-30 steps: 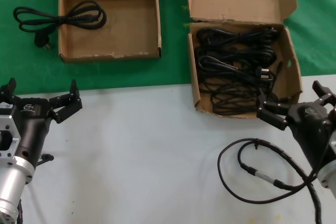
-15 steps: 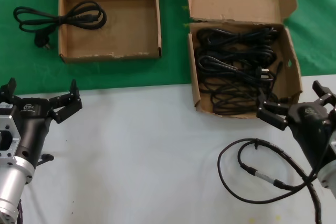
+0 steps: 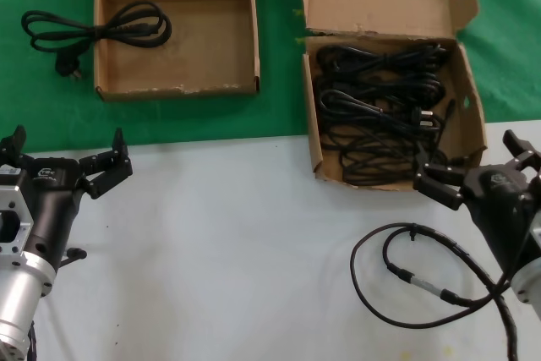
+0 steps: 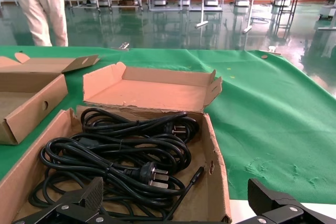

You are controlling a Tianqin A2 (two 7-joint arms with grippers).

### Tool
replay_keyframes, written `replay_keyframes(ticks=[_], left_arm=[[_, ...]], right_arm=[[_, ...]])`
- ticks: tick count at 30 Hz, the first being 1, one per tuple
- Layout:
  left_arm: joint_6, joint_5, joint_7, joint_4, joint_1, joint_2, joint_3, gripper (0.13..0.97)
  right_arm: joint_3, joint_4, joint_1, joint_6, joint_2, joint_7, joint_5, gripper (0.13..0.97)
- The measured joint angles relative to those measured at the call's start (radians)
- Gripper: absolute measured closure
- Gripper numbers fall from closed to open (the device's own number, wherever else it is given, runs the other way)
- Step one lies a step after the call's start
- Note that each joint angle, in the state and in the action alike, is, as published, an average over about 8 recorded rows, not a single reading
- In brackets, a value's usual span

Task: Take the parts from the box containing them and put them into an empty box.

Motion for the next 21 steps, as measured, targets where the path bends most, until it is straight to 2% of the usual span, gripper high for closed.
replay_keyframes(ticks=[21], left_arm=[[0.0,0.0,0.0,0.0,0.0,0.0,0.0,0.132]], right_arm=[[0.0,0.0,0.0,0.0,0.0,0.0,0.0,0.129]])
